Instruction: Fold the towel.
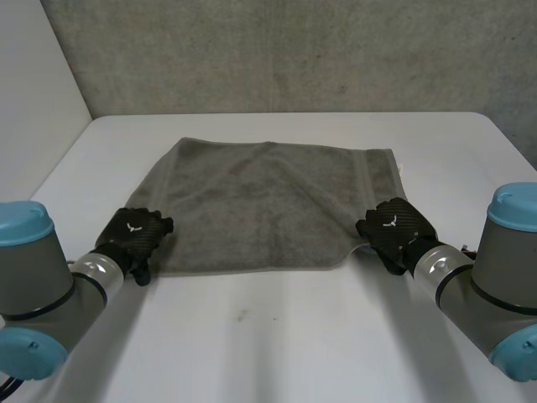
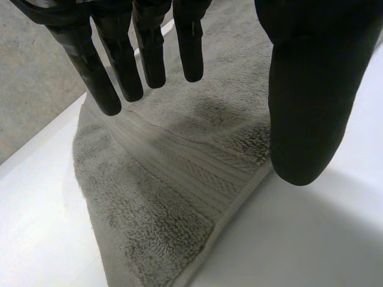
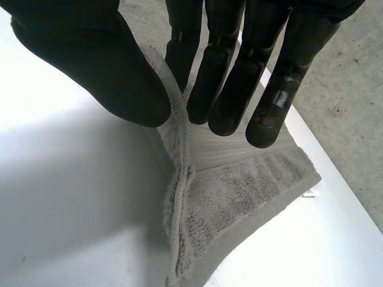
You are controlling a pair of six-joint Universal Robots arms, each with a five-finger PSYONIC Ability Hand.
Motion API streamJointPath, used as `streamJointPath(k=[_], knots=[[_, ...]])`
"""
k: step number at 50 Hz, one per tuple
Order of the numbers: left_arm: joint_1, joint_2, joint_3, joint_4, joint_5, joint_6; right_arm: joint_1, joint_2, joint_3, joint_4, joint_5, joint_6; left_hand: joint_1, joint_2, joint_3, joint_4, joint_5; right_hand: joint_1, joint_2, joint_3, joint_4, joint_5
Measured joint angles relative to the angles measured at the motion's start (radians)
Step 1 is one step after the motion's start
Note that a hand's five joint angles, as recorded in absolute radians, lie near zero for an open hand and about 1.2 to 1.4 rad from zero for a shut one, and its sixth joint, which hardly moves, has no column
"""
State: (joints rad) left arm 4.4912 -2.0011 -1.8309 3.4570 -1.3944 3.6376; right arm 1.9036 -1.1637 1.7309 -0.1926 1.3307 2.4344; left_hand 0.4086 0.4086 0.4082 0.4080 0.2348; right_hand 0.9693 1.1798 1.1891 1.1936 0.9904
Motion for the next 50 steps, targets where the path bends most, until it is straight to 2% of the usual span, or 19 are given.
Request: streamJointPath(k=[22,38,50], knots=[[0.001,-0.089,0.078,0.005,-0.003,0.011,-0.001,0.001,0.001,-0.001,-0.001,0.0,0.074,0.075,0.074,0.075,0.075,0.0,0.0,0.0,0.0,0.0],[0.006,-0.132,0.137,0.01,-0.003,0.011,-0.002,0.001,0.001,-0.002,-0.001,0.0,0.25,0.25,0.25,0.25,0.247,0.0,0.0,0.0,0.0,0.0],[0.006,-0.156,0.158,0.009,-0.001,0.011,-0.001,0.0,0.001,-0.002,-0.001,0.0,0.458,0.46,0.46,0.46,0.456,0.0,0.0,0.0,0.0,0.0]])
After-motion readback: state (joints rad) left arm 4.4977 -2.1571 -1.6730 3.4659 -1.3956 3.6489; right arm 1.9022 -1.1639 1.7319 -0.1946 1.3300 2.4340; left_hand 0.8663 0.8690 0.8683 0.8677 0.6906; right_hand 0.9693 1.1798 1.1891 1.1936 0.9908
